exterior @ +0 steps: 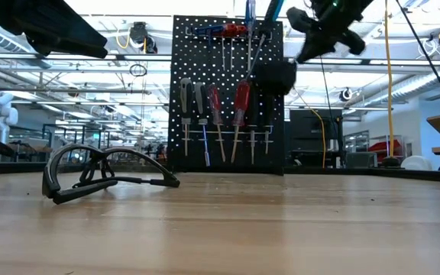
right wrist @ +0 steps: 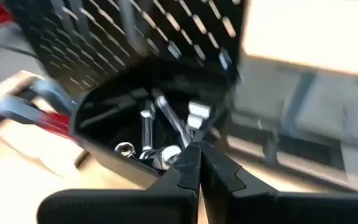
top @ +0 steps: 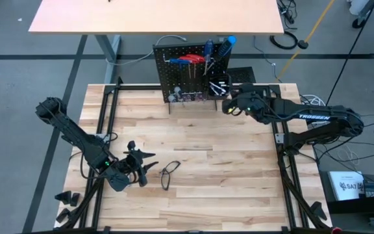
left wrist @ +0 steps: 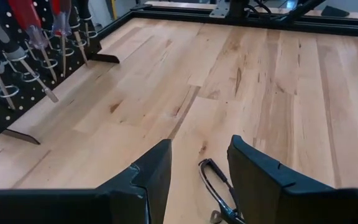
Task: Hang tools onto peg board
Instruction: Put the right extension bar into the black bin on the peg board
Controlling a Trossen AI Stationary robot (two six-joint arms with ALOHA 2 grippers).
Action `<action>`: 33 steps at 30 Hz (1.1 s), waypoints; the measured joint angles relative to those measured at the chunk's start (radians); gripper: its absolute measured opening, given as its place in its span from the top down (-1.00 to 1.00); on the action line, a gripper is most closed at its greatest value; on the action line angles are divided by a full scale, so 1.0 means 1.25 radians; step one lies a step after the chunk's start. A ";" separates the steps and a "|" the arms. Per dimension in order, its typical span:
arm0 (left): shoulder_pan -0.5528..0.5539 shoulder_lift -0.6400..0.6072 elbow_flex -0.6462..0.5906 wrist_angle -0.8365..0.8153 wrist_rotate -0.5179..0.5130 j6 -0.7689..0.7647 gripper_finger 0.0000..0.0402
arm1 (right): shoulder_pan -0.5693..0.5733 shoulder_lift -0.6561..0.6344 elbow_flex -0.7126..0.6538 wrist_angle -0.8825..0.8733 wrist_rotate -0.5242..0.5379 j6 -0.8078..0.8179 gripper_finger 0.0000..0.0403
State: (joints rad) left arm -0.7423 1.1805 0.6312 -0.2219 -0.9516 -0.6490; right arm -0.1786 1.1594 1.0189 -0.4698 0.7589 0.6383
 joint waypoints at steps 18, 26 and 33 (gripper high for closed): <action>-0.004 0.001 0.000 -0.004 0.005 0.006 0.20 | 0.021 -0.015 0.000 0.007 -0.100 0.028 1.00; -0.004 0.001 0.000 -0.004 0.005 0.006 0.20 | 0.021 -0.012 0.000 -0.048 -0.111 0.076 1.00; -0.004 0.001 0.000 -0.003 0.005 0.005 0.20 | 0.021 0.016 0.000 -0.008 -0.107 0.067 1.00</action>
State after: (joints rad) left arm -0.7467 1.1816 0.6312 -0.2260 -0.9451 -0.6429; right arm -0.1524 1.1794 1.0188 -0.4801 0.6250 0.7222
